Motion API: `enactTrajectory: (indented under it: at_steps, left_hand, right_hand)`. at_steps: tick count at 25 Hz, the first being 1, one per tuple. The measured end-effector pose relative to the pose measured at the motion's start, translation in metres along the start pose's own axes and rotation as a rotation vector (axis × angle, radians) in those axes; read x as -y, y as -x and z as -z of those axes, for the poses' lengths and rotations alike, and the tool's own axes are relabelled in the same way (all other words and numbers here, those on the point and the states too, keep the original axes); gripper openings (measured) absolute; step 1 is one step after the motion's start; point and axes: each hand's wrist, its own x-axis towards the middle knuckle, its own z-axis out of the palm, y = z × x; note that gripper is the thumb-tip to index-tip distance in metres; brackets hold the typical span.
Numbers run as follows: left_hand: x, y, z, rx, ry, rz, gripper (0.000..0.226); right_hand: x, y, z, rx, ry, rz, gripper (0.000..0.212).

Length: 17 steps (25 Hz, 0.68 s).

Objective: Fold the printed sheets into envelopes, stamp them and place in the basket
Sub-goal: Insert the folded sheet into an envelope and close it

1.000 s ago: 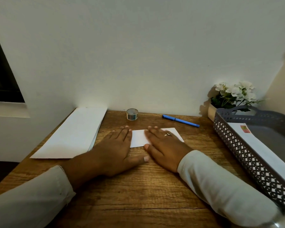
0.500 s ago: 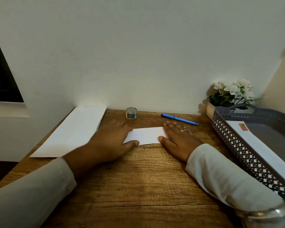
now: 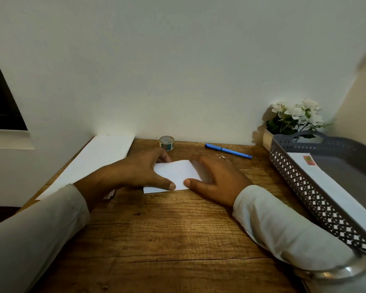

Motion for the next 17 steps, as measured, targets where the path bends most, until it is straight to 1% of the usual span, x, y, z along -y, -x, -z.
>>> enactTrajectory:
  at_steps: [2,3,4,6,7,8,10,12,15,17]
  left_hand:
    - [0.000,0.003,0.003,-0.061,0.074,-0.029,0.054]
    - [0.000,0.005,0.005,-0.115,0.113,-0.050,0.053]
    - [-0.001,0.007,0.009,-0.178,0.174,-0.076,0.052]
    - [0.002,0.010,0.015,-0.314,0.399,-0.120,0.050]
    - [0.004,0.010,0.016,-0.370,0.538,-0.118,0.050]
    - [0.006,0.011,0.016,-0.398,0.661,-0.095,0.048]
    - [0.008,0.013,0.010,-0.363,0.842,-0.038,0.042]
    - [0.010,0.013,0.000,-0.305,0.932,-0.005,0.030]
    - [0.006,0.011,-0.009,-0.276,0.941,-0.014,0.025]
    - [0.000,0.009,-0.015,-0.281,0.916,-0.029,0.022]
  right_hand:
    - [0.001,0.000,0.002,-0.067,-0.038,0.013,0.058]
    - [-0.002,0.000,0.000,-0.095,-0.085,0.007,0.051]
    - [-0.006,-0.001,0.000,-0.123,-0.183,-0.008,0.040]
    - [-0.014,-0.005,-0.002,-0.172,-0.515,-0.078,0.016]
    - [-0.017,-0.006,-0.002,-0.198,-0.673,-0.122,0.011]
    - [-0.020,-0.005,0.000,-0.221,-0.778,-0.164,0.009]
    - [-0.023,-0.005,0.002,-0.223,-0.879,-0.214,0.011]
    - [-0.020,-0.004,0.002,-0.146,-0.952,-0.221,0.014]
    - [-0.011,-0.003,-0.001,-0.095,-1.070,-0.212,0.013]
    - [-0.005,0.000,-0.002,-0.074,-1.062,-0.221,0.011]
